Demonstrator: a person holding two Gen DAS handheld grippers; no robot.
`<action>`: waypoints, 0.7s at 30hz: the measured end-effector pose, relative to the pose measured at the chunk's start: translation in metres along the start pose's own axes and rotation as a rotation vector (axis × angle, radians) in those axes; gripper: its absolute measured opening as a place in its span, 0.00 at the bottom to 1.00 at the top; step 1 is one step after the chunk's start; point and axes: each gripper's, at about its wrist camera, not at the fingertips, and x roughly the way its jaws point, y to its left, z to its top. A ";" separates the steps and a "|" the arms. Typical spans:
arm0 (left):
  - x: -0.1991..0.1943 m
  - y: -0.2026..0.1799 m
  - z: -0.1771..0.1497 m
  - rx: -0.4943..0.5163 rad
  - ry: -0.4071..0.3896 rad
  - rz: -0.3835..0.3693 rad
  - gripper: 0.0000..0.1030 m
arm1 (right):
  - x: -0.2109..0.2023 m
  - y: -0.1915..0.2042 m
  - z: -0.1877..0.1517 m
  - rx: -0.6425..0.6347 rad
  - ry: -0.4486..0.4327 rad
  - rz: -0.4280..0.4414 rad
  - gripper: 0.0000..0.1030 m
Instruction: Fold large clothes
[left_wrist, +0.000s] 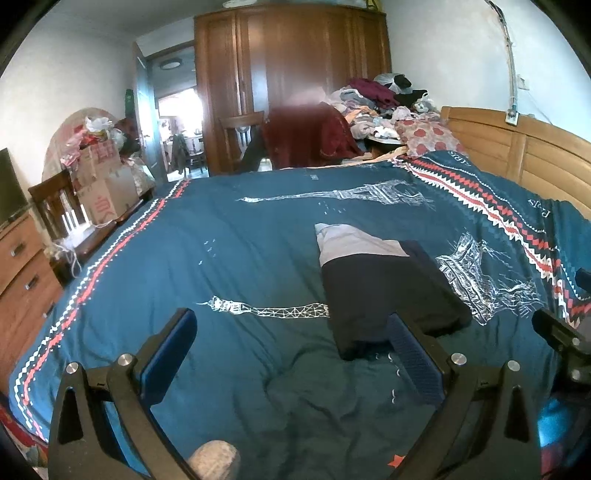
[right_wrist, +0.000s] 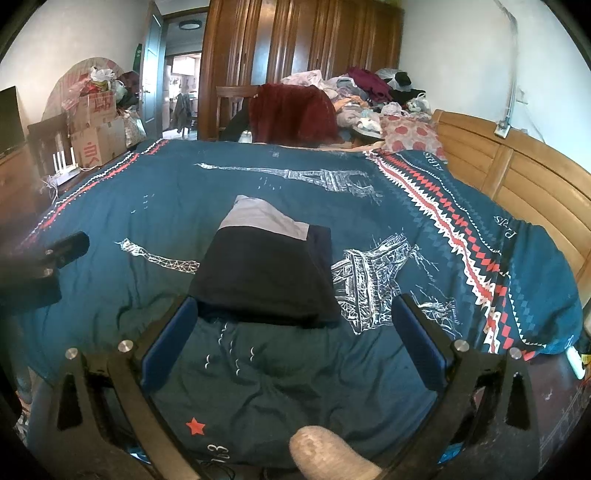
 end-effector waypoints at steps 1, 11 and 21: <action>0.000 0.000 0.000 0.000 0.000 -0.003 1.00 | 0.000 0.000 -0.001 0.000 0.001 -0.002 1.00; 0.009 -0.006 0.002 -0.005 0.019 -0.031 1.00 | 0.015 0.001 0.008 0.034 0.061 -0.018 1.00; 0.014 -0.024 0.017 -0.004 0.016 -0.072 1.00 | 0.023 -0.006 0.017 0.080 0.082 -0.008 1.00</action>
